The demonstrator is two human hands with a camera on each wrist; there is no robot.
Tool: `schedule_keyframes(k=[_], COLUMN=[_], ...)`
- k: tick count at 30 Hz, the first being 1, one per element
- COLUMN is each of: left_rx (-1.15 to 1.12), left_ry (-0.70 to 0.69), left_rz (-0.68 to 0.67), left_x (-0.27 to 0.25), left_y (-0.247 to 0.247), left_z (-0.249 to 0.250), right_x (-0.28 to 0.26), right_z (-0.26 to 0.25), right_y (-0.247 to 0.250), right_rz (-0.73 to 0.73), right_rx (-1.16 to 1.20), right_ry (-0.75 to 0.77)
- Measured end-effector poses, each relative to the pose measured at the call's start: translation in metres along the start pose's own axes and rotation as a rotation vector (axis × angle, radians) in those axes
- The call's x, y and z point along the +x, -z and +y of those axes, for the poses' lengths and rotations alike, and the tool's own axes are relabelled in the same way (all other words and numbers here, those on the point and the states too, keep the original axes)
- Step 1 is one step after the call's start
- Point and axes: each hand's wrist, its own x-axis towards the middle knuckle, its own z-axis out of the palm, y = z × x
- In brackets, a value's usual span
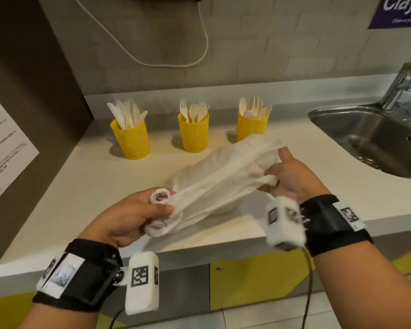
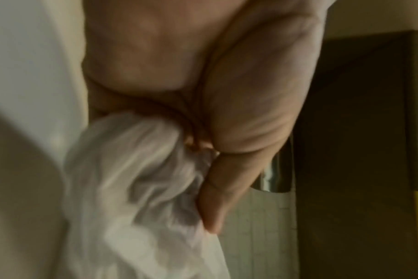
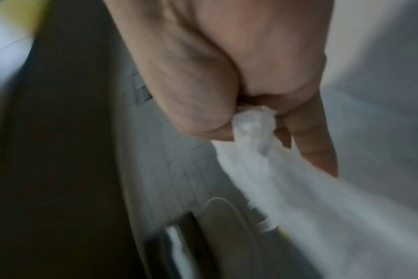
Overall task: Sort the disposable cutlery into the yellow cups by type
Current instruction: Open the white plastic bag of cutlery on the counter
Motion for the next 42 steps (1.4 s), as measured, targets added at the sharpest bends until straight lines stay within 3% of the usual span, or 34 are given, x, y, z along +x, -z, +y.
schedule_keyframes(k=[3, 5, 6, 9, 11, 13, 14, 17, 19, 21, 23, 25, 27, 28, 29, 32, 34, 36, 38, 42], left_rx=[-0.371, -0.662, -0.765, -0.862, -0.638, -0.127, 0.177, 0.803, 0.92, 0.8, 0.511, 0.139, -0.058, -0.102, -0.146, -0.384, -0.58, -0.764, -0.74, -0.615], left_ry=[-0.016, -0.103, -0.138, -0.161, -0.115, -0.033, 0.012, -0.009, -0.07, -0.115, -0.095, -0.079, -0.093, -0.094, -0.089, -0.053, -0.016, 0.048, 0.087, 0.109], left_rz=[0.132, 0.236, 0.27, 0.336, 0.301, 0.233, 0.274, 0.564, 0.656, 0.696, 0.609, 0.419, 0.302, 0.288, 0.295, 0.374, 0.465, 0.546, 0.538, 0.515], left_x=[0.006, 0.013, 0.016, 0.018, 0.015, 0.018, 0.022, 0.032, 0.031, 0.028, 0.02, 0.015, 0.012, 0.012, 0.012, 0.014, 0.019, 0.022, 0.023, 0.023], left_y=[0.018, 0.03, 0.031, 0.026, 0.018, 0.011, 0.01, 0.016, 0.02, 0.023, 0.016, 0.007, 0.001, 0.0, 0.001, 0.009, 0.016, 0.024, 0.02, 0.008], left_z=[-0.013, -0.012, -0.01, 0.003, 0.009, 0.006, 0.002, -0.006, -0.005, -0.003, 0.001, 0.003, 0.003, 0.001, 0.0, -0.005, -0.008, -0.01, -0.008, -0.005], right_x=[0.006, 0.011, 0.009, -0.003, -0.004, 0.009, 0.012, 0.017, 0.019, 0.019, 0.018, 0.013, 0.006, 0.004, 0.005, 0.005, 0.012, 0.009, 0.008, 0.001], right_z=[0.004, 0.01, 0.012, 0.012, 0.012, 0.017, 0.016, 0.02, 0.023, 0.026, 0.027, 0.028, 0.032, 0.03, 0.033, 0.038, 0.047, 0.051, 0.054, 0.046], right_y=[0.012, 0.02, 0.021, 0.012, 0.004, 0.005, 0.003, 0.006, 0.015, 0.02, 0.014, 0.007, 0.003, 0.002, 0.004, 0.01, 0.015, 0.016, 0.018, 0.019], right_rz=[0.008, -0.093, -0.121, -0.22, -0.205, -0.045, 0.034, 0.094, 0.152, 0.272, 0.363, 0.273, 0.13, 0.133, 0.152, 0.195, 0.225, 0.155, 0.07, 0.08], right_rx=[0.334, 0.503, 0.499, 0.288, -0.16, -0.698, -0.831, -0.893, -0.866, -0.812, -0.689, -0.483, -0.437, -0.446, -0.375, 0.352, 0.487, 0.416, 0.575, 0.539], right_ry=[-0.104, -0.251, -0.32, -0.307, -0.246, -0.189, -0.165, -0.082, -0.082, -0.096, -0.123, -0.14, -0.064, -0.024, -0.022, -0.174, -0.256, -0.309, -0.379, -0.396])
